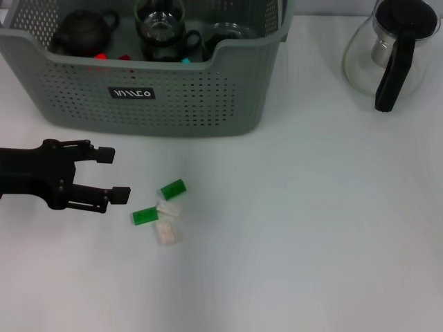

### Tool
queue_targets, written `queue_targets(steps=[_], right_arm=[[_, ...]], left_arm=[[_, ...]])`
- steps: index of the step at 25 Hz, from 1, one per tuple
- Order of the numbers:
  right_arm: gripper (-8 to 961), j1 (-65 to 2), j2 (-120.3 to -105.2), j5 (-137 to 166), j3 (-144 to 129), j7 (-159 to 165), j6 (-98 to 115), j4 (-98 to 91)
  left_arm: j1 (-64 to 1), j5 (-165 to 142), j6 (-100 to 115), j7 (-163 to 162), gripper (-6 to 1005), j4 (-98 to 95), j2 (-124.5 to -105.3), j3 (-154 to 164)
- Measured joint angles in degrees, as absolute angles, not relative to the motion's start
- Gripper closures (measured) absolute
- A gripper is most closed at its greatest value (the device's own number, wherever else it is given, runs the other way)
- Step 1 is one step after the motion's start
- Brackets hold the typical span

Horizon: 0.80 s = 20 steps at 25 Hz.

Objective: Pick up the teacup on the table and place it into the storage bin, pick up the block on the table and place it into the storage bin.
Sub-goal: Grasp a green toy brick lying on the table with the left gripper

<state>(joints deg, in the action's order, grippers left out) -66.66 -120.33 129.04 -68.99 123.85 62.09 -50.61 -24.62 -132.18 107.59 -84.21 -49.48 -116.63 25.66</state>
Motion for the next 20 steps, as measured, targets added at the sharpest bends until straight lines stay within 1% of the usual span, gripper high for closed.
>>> queue_targets(steps=[1, 3, 6, 10, 14, 18, 20], right_arm=[[128, -66.7, -120.33, 129.0, -69.0, 123.8, 62.1, -50.6], [78, -62.9, -120.31, 124.4, -69.0, 121.7, 65.8, -56.1], [1, -54.8, -120.21, 115.1, -69.0, 118.1, 74.4, -66.3], [3, -43.8, -120.18, 104.5, -69.0, 113.7, 86.6, -75.9], [5, -34.5, -120.22, 96.3, -68.3, 109.9, 94.0, -78.4], [7, -27.4, -120.18, 91.3, -67.2, 107.2, 94.7, -78.0], [7, -25.9, -120.21, 90.5, -66.5, 106.7, 94.8, -77.6]], left_arm=[[-24.6, -132.2, 107.6, -84.2, 130, -49.5, -116.62, 25.7], [-24.6, -132.2, 107.6, -84.1, 130, -49.6, -116.54, 25.7], [-24.8, -132.8, 107.9, -84.1, 131, -51.1, -116.43, 26.1], [-25.7, -135.7, 108.6, -84.3, 131, -54.1, -116.37, 27.4], [-26.8, -139.3, 108.5, -84.9, 132, -58.1, -116.67, 30.7], [-28.3, -142.8, 108.1, -89.4, 132, -64.6, -118.03, 35.5], [-28.9, -144.4, 107.4, -92.8, 133, -68.1, -118.95, 38.6]])
